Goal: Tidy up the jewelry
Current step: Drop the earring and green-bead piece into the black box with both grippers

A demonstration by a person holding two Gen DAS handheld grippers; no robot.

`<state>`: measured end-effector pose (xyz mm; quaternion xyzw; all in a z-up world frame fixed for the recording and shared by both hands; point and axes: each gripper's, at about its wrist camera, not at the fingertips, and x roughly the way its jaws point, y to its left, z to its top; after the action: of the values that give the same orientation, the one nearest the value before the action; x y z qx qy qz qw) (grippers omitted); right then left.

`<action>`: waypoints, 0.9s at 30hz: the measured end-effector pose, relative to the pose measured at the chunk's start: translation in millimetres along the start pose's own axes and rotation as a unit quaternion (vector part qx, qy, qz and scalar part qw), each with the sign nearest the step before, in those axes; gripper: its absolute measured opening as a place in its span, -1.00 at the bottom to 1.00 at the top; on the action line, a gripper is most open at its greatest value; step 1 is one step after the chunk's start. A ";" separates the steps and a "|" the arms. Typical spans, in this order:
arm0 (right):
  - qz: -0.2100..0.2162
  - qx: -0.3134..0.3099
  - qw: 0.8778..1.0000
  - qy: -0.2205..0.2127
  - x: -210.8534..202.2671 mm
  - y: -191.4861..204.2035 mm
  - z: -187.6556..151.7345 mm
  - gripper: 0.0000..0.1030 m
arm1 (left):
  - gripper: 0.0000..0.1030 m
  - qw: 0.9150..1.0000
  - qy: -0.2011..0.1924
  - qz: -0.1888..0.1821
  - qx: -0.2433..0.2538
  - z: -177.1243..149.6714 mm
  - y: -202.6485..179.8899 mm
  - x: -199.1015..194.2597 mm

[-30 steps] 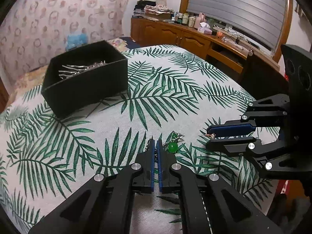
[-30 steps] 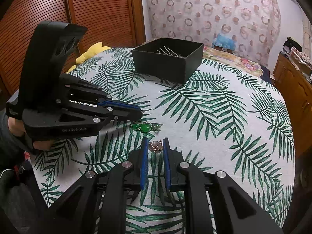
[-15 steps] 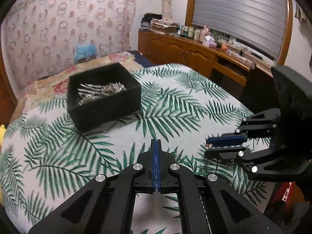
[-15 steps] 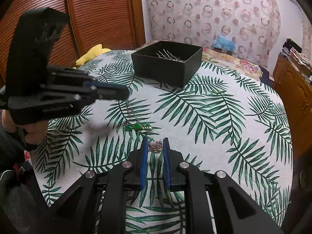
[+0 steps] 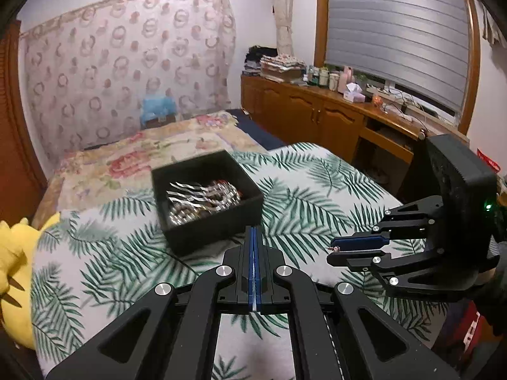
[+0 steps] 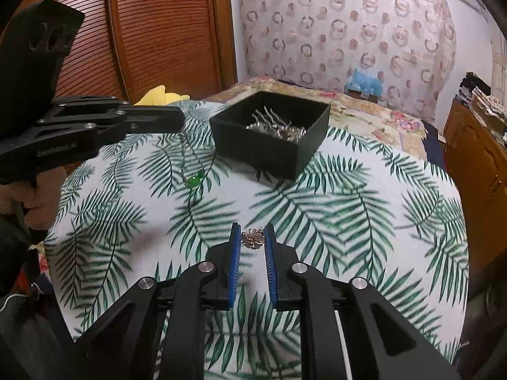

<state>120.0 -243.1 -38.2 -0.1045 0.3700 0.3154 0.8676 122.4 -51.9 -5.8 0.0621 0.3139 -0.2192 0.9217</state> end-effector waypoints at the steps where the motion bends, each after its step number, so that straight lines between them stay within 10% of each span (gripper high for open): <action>1: -0.001 -0.001 1.000 -0.001 1.2 -0.9 2.9 -0.67 | -1.00 1.000 -0.003 0.004 0.001 3.8 2.2 -1.7; 27: -0.014 0.029 0.999 -0.021 69.8 -40.8 127.2 -0.66 | -1.00 0.998 -0.027 0.063 -0.007 79.0 51.3 8.6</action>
<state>255.5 -189.3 -0.1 -0.0782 0.3590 0.2944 0.8822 194.8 -29.0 50.6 0.0692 0.2855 -0.1596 0.9424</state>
